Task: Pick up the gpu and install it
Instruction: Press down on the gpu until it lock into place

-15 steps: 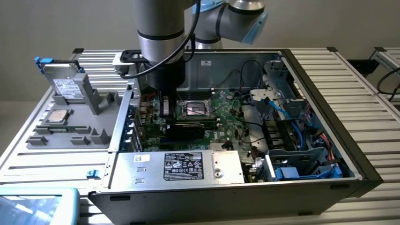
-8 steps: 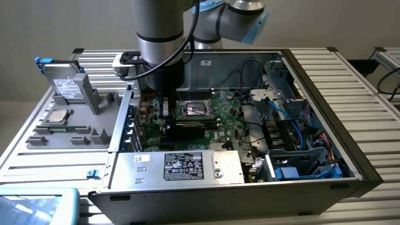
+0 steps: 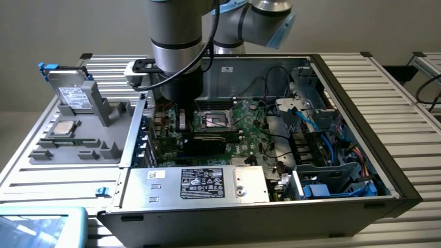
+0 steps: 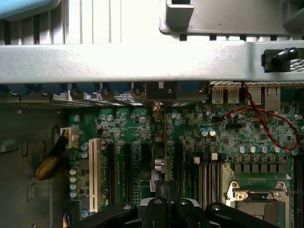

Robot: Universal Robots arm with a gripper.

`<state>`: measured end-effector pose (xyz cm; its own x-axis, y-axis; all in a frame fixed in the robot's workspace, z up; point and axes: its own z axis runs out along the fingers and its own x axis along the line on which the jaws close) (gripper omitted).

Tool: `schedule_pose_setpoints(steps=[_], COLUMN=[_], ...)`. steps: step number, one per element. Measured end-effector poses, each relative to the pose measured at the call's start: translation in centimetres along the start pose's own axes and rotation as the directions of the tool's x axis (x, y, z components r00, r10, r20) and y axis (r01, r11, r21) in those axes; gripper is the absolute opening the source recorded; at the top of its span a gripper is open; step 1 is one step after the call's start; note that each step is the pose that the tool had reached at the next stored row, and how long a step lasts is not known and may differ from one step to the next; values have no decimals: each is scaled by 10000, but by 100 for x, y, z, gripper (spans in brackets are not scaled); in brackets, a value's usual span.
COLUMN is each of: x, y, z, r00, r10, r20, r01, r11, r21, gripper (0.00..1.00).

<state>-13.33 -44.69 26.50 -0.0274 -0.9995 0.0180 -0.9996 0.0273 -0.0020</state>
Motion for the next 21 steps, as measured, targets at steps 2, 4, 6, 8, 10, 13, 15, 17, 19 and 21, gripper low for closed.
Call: schedule_pose_setpoints(steps=[2, 4, 6, 8, 10, 13, 15, 17, 19, 21], x=[-1, 0, 2, 2, 3, 3, 9, 18, 22, 22], y=[1, -1, -18, -76, -163, -242, -269, -281, -287, -288], z=[-4, -68, -161, -199, -200, -197, -185, -159, -130, -100], r00=[10000, 10000, 10000, 10000, 10000, 10000, 10000, 10000, 10000, 10000], r10=[10, 18, 18, 17, 16, 15, 14, 13, 13, 14], r20=[6, 12, 3, 3, 1, 0, 1, 1, 0, 2], r01=[-10, -18, -18, -17, -16, -15, -14, -12, -13, -14], r11=[10000, 10000, 9999, 9999, 9999, 9998, 9995, 9993, 9993, 9993], r21=[-48, -84, -110, -135, -158, -222, -313, -364, -373, -373], gripper=[12, 12, 12, 12, 12, 12, 12, 12, 12, 12])
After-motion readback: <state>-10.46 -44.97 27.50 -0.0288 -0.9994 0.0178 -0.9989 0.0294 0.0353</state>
